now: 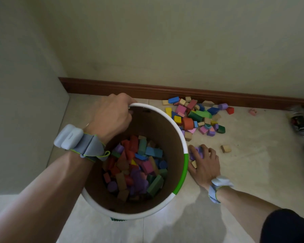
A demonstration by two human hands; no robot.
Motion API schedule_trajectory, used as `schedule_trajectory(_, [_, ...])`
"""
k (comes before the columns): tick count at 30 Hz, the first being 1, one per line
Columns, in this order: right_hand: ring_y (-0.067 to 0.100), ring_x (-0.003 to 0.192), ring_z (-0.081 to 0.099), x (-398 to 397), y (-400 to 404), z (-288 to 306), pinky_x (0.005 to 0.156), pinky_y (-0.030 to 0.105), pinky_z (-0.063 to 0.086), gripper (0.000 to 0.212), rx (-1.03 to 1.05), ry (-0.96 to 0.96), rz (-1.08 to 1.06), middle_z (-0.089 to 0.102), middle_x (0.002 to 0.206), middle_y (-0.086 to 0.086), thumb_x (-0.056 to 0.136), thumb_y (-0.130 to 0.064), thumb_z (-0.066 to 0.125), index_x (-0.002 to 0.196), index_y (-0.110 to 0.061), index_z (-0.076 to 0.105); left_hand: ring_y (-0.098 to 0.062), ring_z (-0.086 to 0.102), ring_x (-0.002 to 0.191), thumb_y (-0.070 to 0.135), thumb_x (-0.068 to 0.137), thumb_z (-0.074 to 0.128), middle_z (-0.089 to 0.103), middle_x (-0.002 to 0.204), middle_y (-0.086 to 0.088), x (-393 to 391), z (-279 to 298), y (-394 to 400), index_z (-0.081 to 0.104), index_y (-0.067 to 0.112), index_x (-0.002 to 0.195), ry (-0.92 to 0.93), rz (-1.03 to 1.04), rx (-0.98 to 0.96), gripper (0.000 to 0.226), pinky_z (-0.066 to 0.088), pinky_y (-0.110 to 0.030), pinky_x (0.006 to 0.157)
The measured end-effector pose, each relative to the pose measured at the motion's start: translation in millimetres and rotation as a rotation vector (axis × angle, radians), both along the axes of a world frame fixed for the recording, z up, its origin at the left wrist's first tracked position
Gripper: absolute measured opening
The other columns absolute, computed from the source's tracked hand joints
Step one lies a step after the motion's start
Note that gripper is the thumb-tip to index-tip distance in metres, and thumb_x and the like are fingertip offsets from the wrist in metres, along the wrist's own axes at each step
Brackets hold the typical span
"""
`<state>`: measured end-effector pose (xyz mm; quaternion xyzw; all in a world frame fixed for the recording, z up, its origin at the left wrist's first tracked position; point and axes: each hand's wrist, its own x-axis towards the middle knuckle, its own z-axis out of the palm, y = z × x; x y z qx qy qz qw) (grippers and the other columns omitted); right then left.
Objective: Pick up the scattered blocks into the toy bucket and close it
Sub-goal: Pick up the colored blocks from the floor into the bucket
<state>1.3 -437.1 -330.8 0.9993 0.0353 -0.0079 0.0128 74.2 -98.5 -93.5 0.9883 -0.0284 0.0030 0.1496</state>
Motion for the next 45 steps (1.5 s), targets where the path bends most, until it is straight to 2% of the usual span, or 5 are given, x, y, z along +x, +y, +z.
schedule_trajectory(4, [0.029, 0.092, 0.055, 23, -9, 5, 0.057, 0.031, 0.046, 0.056, -0.072, 0.115, 0.119, 0.036, 0.136, 0.010, 0.092, -0.070, 0.037, 0.138, -0.038, 0.038, -0.033, 0.058, 0.093, 0.026, 0.085, 0.055, 0.063, 0.099, -0.010, -1, -1, 0, 0.063, 0.035, 0.111, -0.026, -0.011, 0.005, 0.029, 0.031, -0.031, 0.066])
schedule_trajectory(11, [0.028, 0.071, 0.058, 35, 12, 24, 0.062, 0.030, 0.046, 0.047, 0.149, 0.149, -0.068, 0.039, 0.121, 0.007, 0.092, -0.052, 0.054, 0.135, -0.038, 0.043, -0.032, 0.058, 0.094, 0.028, 0.085, 0.054, 0.064, 0.101, -0.008, 0, -3, 2, 0.062, 0.035, 0.110, -0.006, -0.015, -0.017, 0.027, 0.031, -0.031, 0.066])
schedule_trajectory(22, [0.032, 0.082, 0.058, 49, 26, 48, 0.080, 0.038, 0.053, 0.048, 0.324, 0.323, -0.211, 0.036, 0.107, 0.003, 0.085, -0.044, 0.065, 0.128, -0.039, 0.044, -0.034, 0.058, 0.093, 0.030, 0.085, 0.054, 0.062, 0.103, -0.010, -1, -3, 3, 0.060, 0.035, 0.115, -0.012, -0.009, -0.026, 0.031, 0.031, -0.032, 0.067])
schedule_trajectory(37, [0.033, 0.109, 0.055, 60, 28, 80, 0.095, 0.042, 0.050, 0.047, 0.445, 0.486, -0.297, 0.048, 0.124, 0.012, 0.086, -0.027, 0.075, 0.126, -0.031, 0.051, -0.035, 0.058, 0.097, 0.030, 0.087, 0.054, 0.061, 0.108, -0.009, 1, -1, 2, 0.060, 0.037, 0.117, 0.051, 0.016, -0.019, 0.031, 0.046, -0.040, 0.080])
schedule_trajectory(45, [0.013, 0.040, 0.051, 80, 47, 152, 0.037, 0.028, 0.046, 0.044, 0.870, 0.243, -0.292, 0.060, 0.090, 0.002, 0.080, -0.018, 0.078, 0.090, -0.051, 0.051, -0.034, 0.058, 0.097, 0.029, 0.088, 0.053, 0.062, 0.109, -0.010, 0, 2, 1, 0.059, 0.034, 0.119, 0.075, 0.009, -0.030, 0.032, 0.048, -0.042, 0.082])
